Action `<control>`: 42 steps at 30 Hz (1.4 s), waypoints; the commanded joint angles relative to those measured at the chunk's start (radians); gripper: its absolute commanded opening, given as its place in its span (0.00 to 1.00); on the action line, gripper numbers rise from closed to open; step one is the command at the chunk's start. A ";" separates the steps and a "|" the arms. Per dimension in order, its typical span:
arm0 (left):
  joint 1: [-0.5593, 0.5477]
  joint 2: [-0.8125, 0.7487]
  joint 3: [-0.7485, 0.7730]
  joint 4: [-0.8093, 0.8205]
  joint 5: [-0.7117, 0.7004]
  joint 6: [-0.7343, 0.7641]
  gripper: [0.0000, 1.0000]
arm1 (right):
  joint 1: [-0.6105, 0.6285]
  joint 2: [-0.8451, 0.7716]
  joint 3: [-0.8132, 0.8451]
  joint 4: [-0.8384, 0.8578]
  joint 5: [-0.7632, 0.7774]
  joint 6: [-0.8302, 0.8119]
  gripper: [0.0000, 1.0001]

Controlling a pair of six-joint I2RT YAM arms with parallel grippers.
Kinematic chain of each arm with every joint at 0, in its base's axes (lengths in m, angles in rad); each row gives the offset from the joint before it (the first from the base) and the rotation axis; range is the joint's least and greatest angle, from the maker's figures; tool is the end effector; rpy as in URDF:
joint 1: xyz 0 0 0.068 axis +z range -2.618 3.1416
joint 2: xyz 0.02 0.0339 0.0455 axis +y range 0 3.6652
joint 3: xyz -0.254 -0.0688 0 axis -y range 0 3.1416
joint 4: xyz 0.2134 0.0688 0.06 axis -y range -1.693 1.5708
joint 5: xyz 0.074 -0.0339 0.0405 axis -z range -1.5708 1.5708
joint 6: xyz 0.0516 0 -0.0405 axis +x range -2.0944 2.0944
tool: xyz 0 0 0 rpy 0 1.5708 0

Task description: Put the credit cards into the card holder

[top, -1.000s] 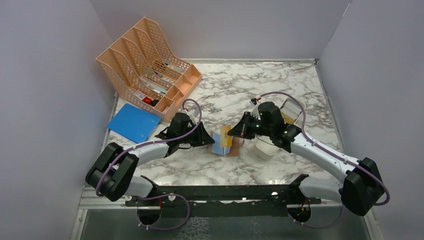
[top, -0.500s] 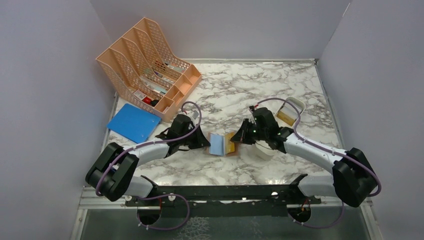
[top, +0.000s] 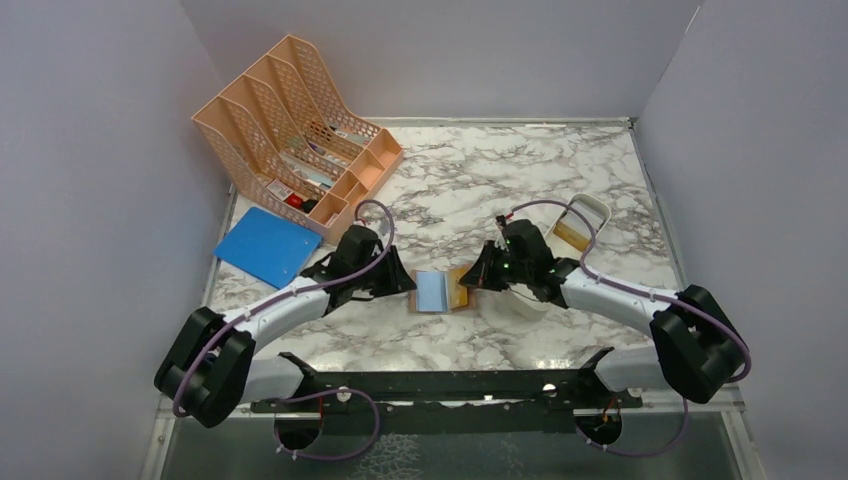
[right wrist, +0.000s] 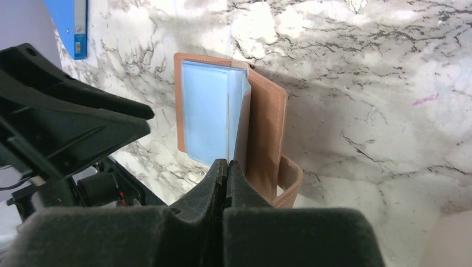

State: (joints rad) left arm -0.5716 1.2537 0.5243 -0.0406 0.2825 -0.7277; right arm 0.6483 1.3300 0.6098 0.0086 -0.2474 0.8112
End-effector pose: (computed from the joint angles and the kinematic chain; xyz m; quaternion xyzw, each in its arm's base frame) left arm 0.1845 -0.1358 0.1713 -0.0164 0.9132 -0.3367 0.2289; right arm 0.1943 0.1630 0.1835 0.0222 0.9034 0.3592 0.2333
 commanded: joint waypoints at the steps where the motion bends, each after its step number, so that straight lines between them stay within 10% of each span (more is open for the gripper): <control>1: -0.008 -0.077 0.062 -0.027 0.031 0.003 0.35 | 0.007 0.022 -0.008 0.078 0.022 0.006 0.01; 12: -0.007 0.092 0.016 0.073 0.045 0.022 0.13 | 0.007 0.090 0.010 0.131 0.026 -0.045 0.01; 42: -0.007 0.174 -0.030 0.101 -0.011 0.042 0.13 | 0.007 0.196 -0.062 0.280 -0.074 0.007 0.01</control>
State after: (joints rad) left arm -0.5720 1.4105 0.5102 0.0566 0.2943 -0.6983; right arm 0.6483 1.5021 0.5636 0.2676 -0.2977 0.8116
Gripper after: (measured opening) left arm 0.131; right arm 0.017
